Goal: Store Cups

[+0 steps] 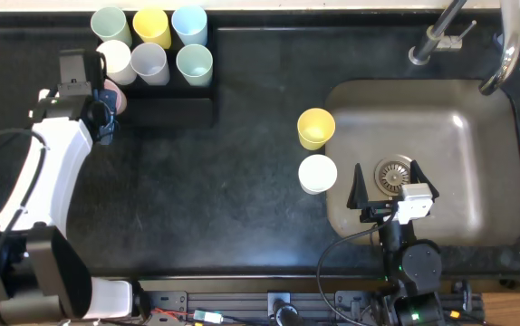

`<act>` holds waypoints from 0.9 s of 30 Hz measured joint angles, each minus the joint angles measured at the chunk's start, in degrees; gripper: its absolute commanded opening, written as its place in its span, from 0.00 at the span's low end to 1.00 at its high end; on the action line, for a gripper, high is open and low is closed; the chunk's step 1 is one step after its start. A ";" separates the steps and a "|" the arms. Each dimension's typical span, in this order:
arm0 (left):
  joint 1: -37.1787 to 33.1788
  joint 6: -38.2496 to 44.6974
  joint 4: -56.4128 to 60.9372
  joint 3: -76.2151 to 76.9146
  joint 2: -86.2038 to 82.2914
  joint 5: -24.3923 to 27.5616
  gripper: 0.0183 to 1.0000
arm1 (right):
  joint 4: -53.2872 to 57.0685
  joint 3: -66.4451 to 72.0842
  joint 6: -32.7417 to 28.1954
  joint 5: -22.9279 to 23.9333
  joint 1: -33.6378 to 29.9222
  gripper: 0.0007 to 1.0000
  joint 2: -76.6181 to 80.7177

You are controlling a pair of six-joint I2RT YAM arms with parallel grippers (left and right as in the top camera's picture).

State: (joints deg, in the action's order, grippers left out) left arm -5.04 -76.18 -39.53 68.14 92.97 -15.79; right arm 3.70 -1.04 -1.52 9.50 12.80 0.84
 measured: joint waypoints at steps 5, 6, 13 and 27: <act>-0.33 0.00 0.17 0.02 0.57 0.02 0.02 | 0.00 0.00 -0.02 0.00 -0.02 1.00 0.00; -0.33 0.00 0.15 0.00 0.68 0.04 0.02 | 0.02 0.00 0.00 -0.02 -0.02 1.00 0.00; -0.33 0.00 0.17 0.00 1.86 0.63 0.37 | 0.00 0.00 0.00 -0.02 -0.02 1.00 0.00; 8.96 19.12 -17.57 28.74 1.95 -4.96 0.67 | -0.02 0.00 0.00 -0.02 -0.02 1.00 0.00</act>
State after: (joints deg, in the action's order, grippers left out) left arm 3.92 -57.06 -57.10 96.88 94.91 -20.75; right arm 3.68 -1.04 -1.52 9.47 12.78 0.84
